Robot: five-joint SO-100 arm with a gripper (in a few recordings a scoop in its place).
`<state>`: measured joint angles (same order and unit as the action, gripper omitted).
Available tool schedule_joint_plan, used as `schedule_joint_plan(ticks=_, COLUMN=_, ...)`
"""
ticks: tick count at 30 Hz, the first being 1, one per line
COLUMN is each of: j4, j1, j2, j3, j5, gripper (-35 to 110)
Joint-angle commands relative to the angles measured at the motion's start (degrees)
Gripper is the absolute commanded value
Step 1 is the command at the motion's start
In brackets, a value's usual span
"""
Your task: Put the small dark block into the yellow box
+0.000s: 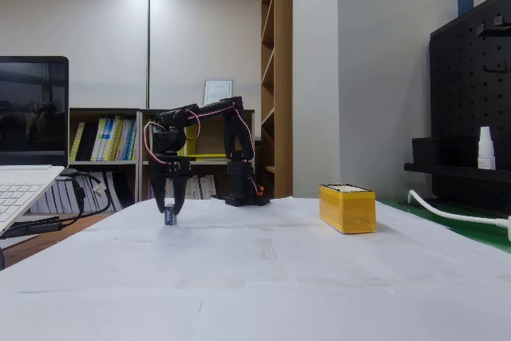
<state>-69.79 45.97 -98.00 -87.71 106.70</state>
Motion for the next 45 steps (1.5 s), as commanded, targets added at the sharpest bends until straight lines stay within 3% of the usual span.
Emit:
schedule_joint_plan(ticks=1, j4=-0.4, j1=0.2, j2=0.4, j3=-1.1, j5=0.9, gripper=0)
schedule_joint_plan(ticks=13, j4=-3.6, j1=-1.9, j2=4.7, j3=-3.4, j5=-4.8, gripper=0)
schedule_joint_plan(ticks=26, j4=-35.7, j1=-11.8, j2=15.2, j3=-43.4, j5=-17.8, gripper=0)
schedule_joint_plan(ticks=29, j4=-42.1, j1=-17.6, j2=17.3, j3=-50.3, j5=-20.6, gripper=0)
schedule_joint_plan(ticks=45, j4=-40.1, j1=-65.9, j2=29.2, j3=-33.5, j5=-44.6, gripper=0)
